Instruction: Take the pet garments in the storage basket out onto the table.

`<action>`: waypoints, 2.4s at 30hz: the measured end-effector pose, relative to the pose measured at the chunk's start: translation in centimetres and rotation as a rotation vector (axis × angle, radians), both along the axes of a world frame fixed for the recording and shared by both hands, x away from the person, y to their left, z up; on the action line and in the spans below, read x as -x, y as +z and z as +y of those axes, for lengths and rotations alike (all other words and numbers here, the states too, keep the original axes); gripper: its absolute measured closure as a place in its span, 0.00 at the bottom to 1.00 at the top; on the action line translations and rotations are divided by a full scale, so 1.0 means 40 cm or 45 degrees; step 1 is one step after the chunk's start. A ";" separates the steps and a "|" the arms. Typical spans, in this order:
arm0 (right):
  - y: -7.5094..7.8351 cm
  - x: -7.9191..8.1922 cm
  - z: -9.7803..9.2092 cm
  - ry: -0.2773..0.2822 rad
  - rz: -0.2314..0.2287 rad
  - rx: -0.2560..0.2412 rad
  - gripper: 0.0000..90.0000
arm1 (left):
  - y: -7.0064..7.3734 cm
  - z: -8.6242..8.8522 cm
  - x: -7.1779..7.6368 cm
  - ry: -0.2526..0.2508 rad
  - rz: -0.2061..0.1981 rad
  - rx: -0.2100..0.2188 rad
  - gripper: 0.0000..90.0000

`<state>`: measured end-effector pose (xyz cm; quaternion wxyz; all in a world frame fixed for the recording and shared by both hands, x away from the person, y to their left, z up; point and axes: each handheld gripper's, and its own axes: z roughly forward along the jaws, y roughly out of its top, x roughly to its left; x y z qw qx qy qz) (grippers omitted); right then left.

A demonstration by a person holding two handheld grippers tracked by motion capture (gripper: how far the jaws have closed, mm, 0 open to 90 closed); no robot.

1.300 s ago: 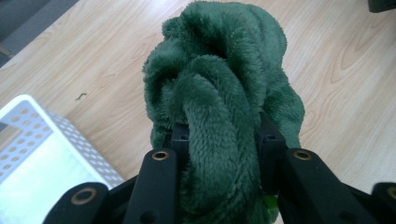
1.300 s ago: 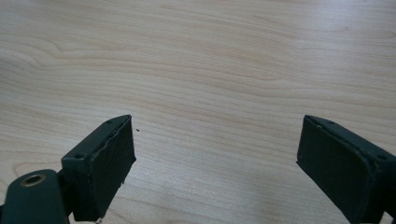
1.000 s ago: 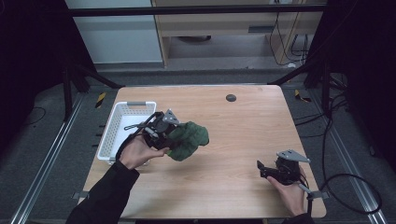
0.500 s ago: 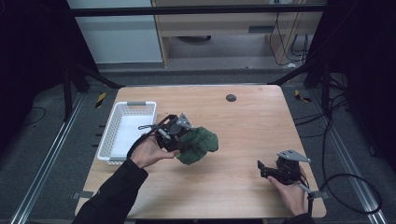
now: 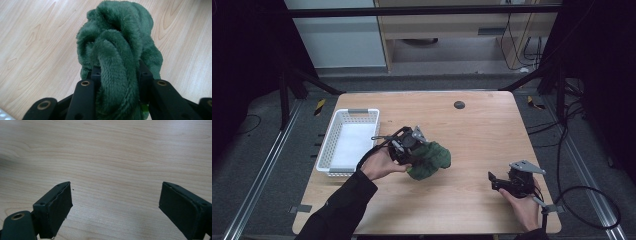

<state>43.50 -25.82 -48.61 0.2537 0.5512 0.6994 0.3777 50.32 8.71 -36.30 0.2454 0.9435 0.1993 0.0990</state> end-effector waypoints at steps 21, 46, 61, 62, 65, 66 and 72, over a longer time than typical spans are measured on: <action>-0.001 -0.001 -0.001 -0.002 -0.002 0.005 0.12 | -0.089 -0.054 -0.009 -0.050 0.061 -0.047 0.74; -0.001 -0.001 0.000 0.000 -0.002 0.010 0.12 | -0.154 -0.086 -0.015 -0.071 0.076 -0.069 0.58; -0.002 -0.002 0.001 0.003 0.002 0.011 0.12 | -0.140 -0.066 -0.003 -0.062 0.036 -0.009 0.32; -0.003 -0.002 0.001 0.004 0.001 0.012 0.12 | -0.134 -0.062 0.000 -0.061 0.026 -0.003 0.31; -0.002 -0.002 0.001 0.000 0.003 0.011 0.12 | -0.130 -0.058 0.004 -0.061 0.015 0.010 0.29; -0.002 -0.002 0.001 0.000 0.003 0.011 0.12 | -0.127 -0.056 0.006 -0.059 0.010 0.012 0.29; -0.002 -0.001 0.003 0.001 0.005 0.003 0.12 | -0.116 -0.041 0.012 -0.038 -0.013 0.051 0.27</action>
